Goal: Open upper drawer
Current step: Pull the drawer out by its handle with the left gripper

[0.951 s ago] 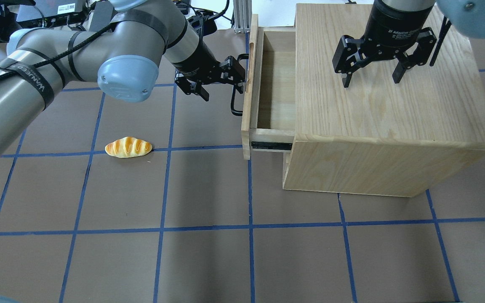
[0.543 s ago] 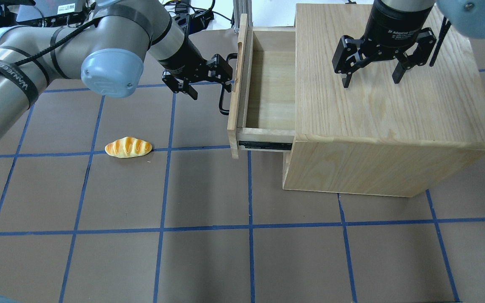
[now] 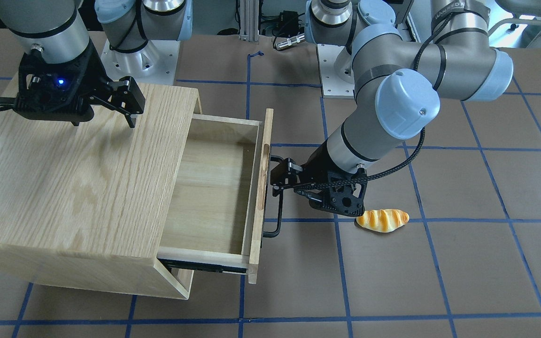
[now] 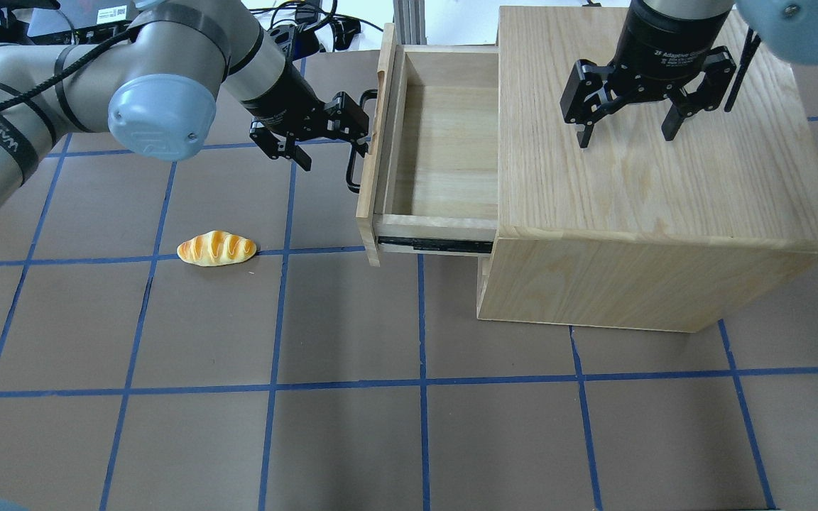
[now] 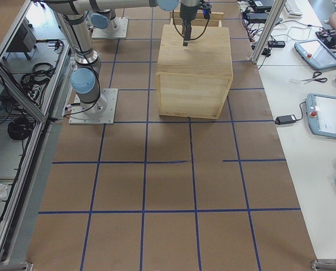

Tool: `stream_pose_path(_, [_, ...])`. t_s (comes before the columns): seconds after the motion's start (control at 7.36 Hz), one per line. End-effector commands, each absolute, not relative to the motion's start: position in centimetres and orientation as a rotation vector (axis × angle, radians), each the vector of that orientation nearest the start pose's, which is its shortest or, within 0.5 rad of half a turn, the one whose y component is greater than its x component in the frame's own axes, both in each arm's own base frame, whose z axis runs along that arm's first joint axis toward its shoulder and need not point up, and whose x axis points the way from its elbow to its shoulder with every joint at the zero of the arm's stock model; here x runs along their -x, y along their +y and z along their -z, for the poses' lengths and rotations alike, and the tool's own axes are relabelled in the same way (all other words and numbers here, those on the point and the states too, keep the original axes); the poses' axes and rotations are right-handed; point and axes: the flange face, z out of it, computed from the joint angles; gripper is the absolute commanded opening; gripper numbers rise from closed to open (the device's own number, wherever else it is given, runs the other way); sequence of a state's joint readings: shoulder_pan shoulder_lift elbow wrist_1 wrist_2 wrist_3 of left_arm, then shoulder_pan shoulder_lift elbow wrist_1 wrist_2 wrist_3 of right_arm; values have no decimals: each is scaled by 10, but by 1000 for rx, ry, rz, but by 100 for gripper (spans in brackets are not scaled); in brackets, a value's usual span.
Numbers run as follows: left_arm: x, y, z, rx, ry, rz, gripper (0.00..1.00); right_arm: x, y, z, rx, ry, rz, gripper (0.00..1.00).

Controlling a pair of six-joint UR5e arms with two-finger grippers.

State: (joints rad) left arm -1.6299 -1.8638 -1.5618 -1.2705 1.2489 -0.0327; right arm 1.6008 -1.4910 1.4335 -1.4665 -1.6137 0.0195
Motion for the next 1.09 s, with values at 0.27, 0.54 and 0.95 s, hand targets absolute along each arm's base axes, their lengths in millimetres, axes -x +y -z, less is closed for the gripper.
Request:
stream_pose_path(0.27, [168, -587, -374, -35, 3405, -33, 100, -144, -516, -505, 16, 3185, -72, 100])
stream_pose_path(0.54, [156, -587, -377, -24, 3413, -30, 100, -144, -516, -505, 16, 3185, -72, 100])
stream_pose_path(0.95, [156, -575, -403, -16, 3413, -67, 100, -144, -516, -505, 19, 3185, -72, 100])
